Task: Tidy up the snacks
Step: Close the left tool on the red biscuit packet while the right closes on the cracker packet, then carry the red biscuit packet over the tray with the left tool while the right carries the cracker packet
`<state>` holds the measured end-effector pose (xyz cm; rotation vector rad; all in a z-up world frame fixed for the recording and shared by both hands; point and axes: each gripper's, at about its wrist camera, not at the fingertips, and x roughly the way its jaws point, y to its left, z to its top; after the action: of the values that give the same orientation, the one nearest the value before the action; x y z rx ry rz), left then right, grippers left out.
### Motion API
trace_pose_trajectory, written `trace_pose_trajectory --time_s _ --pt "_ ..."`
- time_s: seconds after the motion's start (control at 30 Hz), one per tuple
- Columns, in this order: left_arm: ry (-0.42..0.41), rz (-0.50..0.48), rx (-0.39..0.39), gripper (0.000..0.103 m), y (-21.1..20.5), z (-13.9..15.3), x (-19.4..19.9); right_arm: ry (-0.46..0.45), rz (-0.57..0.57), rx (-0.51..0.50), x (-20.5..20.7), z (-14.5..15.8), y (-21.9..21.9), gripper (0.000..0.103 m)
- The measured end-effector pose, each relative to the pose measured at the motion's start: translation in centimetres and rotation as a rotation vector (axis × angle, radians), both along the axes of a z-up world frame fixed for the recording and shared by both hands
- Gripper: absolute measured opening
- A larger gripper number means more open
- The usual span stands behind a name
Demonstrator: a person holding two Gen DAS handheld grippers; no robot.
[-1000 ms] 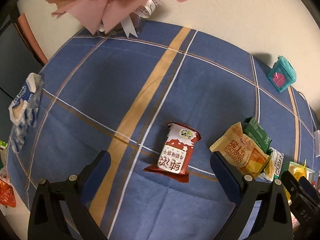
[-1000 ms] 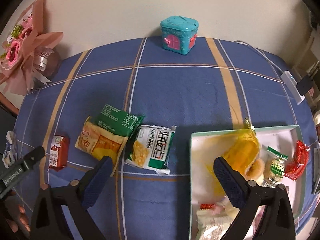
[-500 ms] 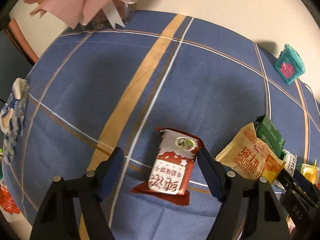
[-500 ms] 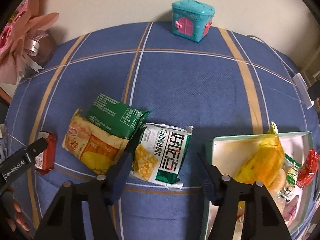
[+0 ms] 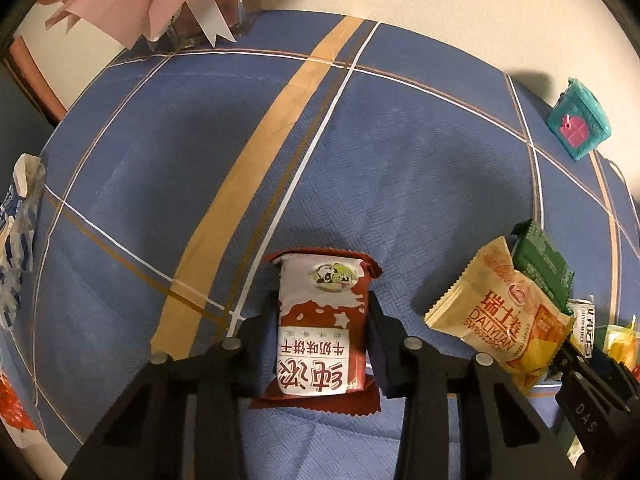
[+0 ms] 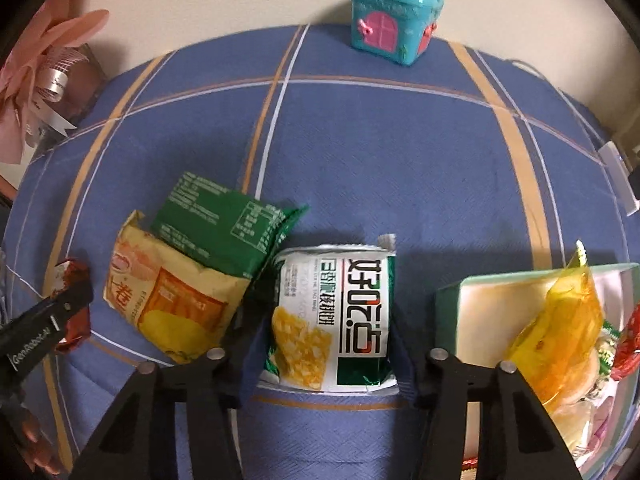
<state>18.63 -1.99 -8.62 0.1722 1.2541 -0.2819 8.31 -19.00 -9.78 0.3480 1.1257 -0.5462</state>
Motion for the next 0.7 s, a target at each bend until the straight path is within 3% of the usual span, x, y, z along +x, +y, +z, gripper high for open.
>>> trace_pose_trajectory --time_s 0.13,0.47,0.7 --pt "-0.014 0.008 -0.018 0.041 0.2 1.2 -0.3 -0.019 -0.005 0.009 -0.4 0.9 0.1 0.053" --pt "-0.137 -0.004 -0.069 0.041 0.9 8.5 -3.8 -0.078 -0.015 0.024 -3.2 5.5 0.7 0.053" --pt "-0.173 -0.038 -0.093 0.041 -0.1 10.6 -6.8 -0.095 -0.029 0.025 -6.4 7.6 1.1 0.053"
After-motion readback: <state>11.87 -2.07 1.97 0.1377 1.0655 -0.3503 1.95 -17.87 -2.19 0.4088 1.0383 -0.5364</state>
